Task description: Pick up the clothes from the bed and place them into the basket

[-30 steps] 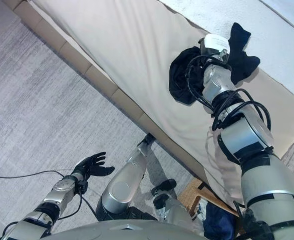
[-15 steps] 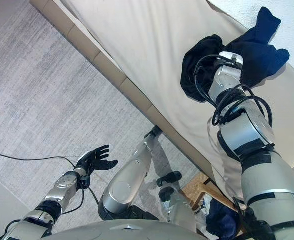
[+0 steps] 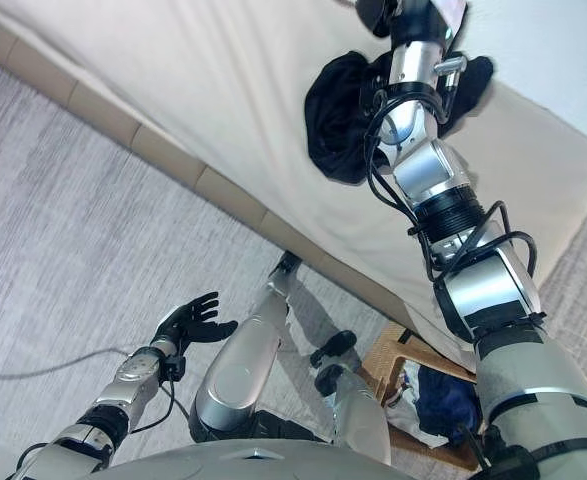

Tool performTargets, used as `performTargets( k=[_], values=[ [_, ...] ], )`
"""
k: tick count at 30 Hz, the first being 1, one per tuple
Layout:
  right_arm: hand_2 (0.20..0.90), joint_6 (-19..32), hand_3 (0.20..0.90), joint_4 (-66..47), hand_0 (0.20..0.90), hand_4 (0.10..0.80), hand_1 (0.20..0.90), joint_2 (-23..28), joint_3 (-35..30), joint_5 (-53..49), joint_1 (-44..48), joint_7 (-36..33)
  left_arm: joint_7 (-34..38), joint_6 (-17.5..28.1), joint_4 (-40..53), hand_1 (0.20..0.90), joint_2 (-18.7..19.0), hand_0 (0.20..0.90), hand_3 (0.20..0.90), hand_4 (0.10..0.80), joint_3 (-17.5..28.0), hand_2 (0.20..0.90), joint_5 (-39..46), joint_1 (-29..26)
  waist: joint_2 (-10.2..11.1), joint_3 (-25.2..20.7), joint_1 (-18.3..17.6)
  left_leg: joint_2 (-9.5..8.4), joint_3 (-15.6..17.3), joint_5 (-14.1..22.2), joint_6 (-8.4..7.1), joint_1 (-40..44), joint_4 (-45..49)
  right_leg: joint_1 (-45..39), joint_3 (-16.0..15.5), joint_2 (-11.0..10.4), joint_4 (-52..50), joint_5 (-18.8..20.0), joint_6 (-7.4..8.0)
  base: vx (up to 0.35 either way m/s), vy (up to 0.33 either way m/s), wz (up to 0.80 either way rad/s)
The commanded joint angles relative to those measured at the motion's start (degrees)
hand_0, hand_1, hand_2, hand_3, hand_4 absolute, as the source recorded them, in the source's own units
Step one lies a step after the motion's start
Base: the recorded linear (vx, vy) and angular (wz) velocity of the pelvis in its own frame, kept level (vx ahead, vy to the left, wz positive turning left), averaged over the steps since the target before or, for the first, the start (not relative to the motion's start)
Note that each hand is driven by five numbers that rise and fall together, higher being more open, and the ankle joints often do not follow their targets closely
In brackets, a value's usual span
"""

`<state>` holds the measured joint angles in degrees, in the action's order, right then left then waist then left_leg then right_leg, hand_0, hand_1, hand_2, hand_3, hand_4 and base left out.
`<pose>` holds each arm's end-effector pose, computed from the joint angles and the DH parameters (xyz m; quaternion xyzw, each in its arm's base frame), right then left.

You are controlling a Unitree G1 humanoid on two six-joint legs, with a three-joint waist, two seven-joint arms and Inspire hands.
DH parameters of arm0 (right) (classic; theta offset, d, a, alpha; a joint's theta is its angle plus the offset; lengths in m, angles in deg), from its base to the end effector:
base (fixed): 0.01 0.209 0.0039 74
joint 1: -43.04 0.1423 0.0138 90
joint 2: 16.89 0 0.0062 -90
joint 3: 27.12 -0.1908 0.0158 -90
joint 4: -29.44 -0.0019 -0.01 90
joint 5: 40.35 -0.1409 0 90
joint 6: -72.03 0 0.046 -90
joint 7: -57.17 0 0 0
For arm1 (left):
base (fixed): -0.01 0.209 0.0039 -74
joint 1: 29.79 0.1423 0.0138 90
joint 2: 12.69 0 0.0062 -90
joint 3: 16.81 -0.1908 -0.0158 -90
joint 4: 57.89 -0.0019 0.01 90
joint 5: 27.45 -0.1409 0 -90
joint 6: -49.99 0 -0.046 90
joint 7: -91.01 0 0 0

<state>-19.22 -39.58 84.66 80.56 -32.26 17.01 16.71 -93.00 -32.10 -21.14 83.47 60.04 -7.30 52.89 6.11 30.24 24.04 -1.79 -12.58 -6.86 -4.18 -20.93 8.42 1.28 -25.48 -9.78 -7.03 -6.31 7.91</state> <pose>0.3392 -0.1331 0.2832 -0.2280 -0.4383 -0.2384 0.8361 0.1701 0.2480 -0.0715 0.0626 0.3340 0.0156 0.9404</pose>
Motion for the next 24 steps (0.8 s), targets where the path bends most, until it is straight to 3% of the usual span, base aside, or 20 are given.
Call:
performTargets(
  k=[1, 9, 12, 14, 16, 18, 24],
  values=[
    [0.3, 4.3, 0.2, -10.2, 0.3, 0.1, 0.3, 6.9, -5.0, 0.6, 0.4, -5.5, 0.4, 1.1, -0.6, 0.9, 0.9, 0.9, 0.9, 0.8, -0.3, 0.9, -2.5, 5.2, -0.2, -5.3, -2.7, 0.08, 7.0, 8.8, 6.11, 9.7, -4.8, 2.5, 2.0, -0.1, -3.0, 5.7, -2.22, -0.011, -0.083, -0.29],
    [0.3, -1.0, 0.2, -21.5, 0.3, 0.1, 0.3, 16.9, -8.0, 4.7, -8.4, -3.5, 0.6, -5.9, -4.1, 0.9, 0.6, 0.9, 0.9, 0.8, 0.6, 0.9, -10.9, 7.3, 1.1, -17.0, -9.9, 0.91, 12.4, 11.7, 6.95, 19.7, -6.3, -2.7, 6.3, 2.1, 1.3, 5.7, -1.32, 0.064, -0.096, -0.5],
    [0.3, -0.6, 0.2, -21.5, 0.3, 0.1, 0.3, 19.8, -8.0, 0.4, -11.3, 2.2, -0.3, -7.6, -5.1, 0.9, 0.0, 0.9, 0.9, 0.8, 0.8, 0.9, -11.0, 6.6, 0.6, -20.2, -12.1, 0.94, 13.2, 11.5, 6.5, 22.4, -7.9, -4.2, 8.5, 2.9, 2.9, 5.5, -1.47, 0.044, -0.048, -0.45],
    [0.3, -1.8, 0.2, -20.5, 0.3, 0.1, 0.3, 21.0, -7.9, -2.3, -14.0, 10.0, -1.3, -7.7, -5.0, 0.9, -0.5, 0.9, 0.9, 0.8, 1.1, 0.9, -11.5, 6.0, 0.5, -21.3, -13.2, 0.97, 14.1, 11.3, 6.07, 23.4, -8.7, -5.0, 8.7, 3.1, 3.8, 5.6, -1.6, 0.024, -0.064, -0.28],
    [0.629, -4.1, 0.584, -18.6, 0.629, 0.484, 0.629, 22.0, -7.7, -4.1, -17.1, 16.8, -2.1, -7.0, -4.8, 0.9, -0.8, 0.9, 0.9, 0.8, 0.4, 0.9, -11.5, 5.6, 0.4, -22.0, -14.1, 1.14, 15.1, 10.8, 5.66, 24.2, -9.6, -6.0, 8.7, 3.6, 4.8, 5.3, -2.0, -0.001, -0.06, -0.15],
    [0.9, -4.8, 0.9, -16.4, 0.9, 0.8, 0.9, 21.8, -7.4, -2.9, -19.3, 21.3, -2.2, -6.6, -4.9, 0.9, -1.4, 0.9, 0.9, 0.8, -0.3, 0.9, -11.6, 5.4, 0.4, -22.2, -14.5, 1.38, 15.7, 10.4, 5.39, 24.7, -10.1, -6.6, 8.4, 3.9, 5.3, 4.9, -2.44, -0.007, -0.04, -0.13],
    [0.9, -4.5, 0.9, -7.2, 0.9, 0.8, 0.9, 18.0, -4.4, -1.9, -21.1, 32.8, -2.0, -7.4, -6.8, 0.9, -2.9, 0.9, 0.9, 0.8, -1.4, 0.9, -13.0, 5.3, 0.6, -22.2, -14.0, 1.42, 15.7, 9.9, 4.83, 26.0, -10.7, -8.7, 6.8, 3.9, 5.9, 4.4, -3.18, 0.039, -0.009, -0.07]
  ],
)
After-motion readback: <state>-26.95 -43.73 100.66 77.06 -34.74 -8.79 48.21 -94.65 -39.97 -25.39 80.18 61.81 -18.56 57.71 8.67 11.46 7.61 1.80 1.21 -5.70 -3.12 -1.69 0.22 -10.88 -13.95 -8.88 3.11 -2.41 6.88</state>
